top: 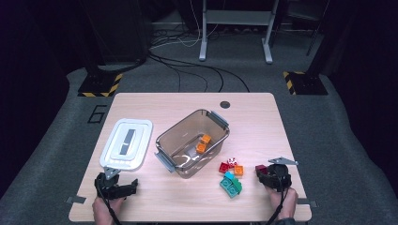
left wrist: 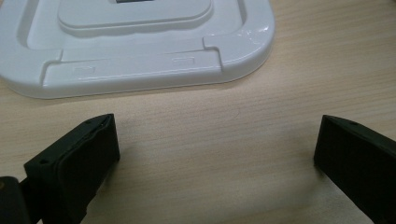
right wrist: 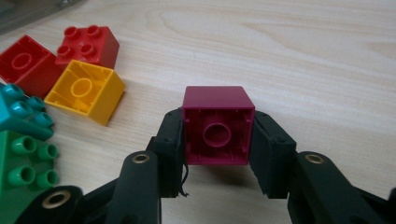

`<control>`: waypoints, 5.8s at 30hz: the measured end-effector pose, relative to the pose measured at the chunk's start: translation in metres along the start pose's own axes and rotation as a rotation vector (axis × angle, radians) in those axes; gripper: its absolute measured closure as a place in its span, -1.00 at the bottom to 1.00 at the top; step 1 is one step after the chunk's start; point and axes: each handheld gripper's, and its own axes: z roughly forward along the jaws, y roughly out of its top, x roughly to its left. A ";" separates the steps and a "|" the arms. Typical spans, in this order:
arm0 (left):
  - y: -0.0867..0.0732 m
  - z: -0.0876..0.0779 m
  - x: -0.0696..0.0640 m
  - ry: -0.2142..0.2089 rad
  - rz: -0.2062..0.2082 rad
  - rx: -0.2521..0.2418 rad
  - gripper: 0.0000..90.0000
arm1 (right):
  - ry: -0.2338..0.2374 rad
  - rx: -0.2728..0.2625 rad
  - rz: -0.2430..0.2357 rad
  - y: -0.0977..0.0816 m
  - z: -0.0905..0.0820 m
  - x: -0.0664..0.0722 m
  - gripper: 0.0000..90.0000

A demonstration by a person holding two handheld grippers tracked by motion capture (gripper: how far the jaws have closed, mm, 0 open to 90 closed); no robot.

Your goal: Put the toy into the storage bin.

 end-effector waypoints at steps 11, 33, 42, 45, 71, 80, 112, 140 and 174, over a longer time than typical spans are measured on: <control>0.000 0.000 0.000 0.000 -0.001 0.000 -1.00 | 0.018 -0.037 -0.034 0.013 -0.007 0.007 0.30; 0.000 0.000 0.000 0.000 -0.001 0.000 -1.00 | 0.073 -0.110 -0.103 0.048 -0.019 0.030 0.30; 0.000 0.000 0.000 0.000 0.000 0.000 -1.00 | 0.083 -0.133 -0.130 0.058 -0.024 0.039 0.30; 0.000 0.000 0.000 0.000 0.000 0.000 -1.00 | 0.084 -0.138 -0.138 0.061 -0.026 0.042 0.30; 0.000 0.000 0.000 0.002 0.000 0.000 -1.00 | 0.100 -0.197 -0.239 0.101 -0.042 0.063 0.30; 0.000 0.000 0.000 0.001 0.000 0.000 -1.00 | 0.111 -0.222 -0.263 0.114 -0.047 0.070 0.30; 0.000 0.000 0.000 0.002 -0.001 0.000 -1.00 | 0.171 -0.254 -0.350 0.159 -0.036 0.106 0.30; 0.000 0.000 0.000 0.000 -0.001 0.000 -1.00 | 0.213 -0.166 -0.383 0.178 0.012 0.132 0.30; 0.000 0.000 0.000 0.000 -0.001 0.000 -1.00 | 0.226 -0.149 -0.329 0.137 -0.016 0.098 -0.92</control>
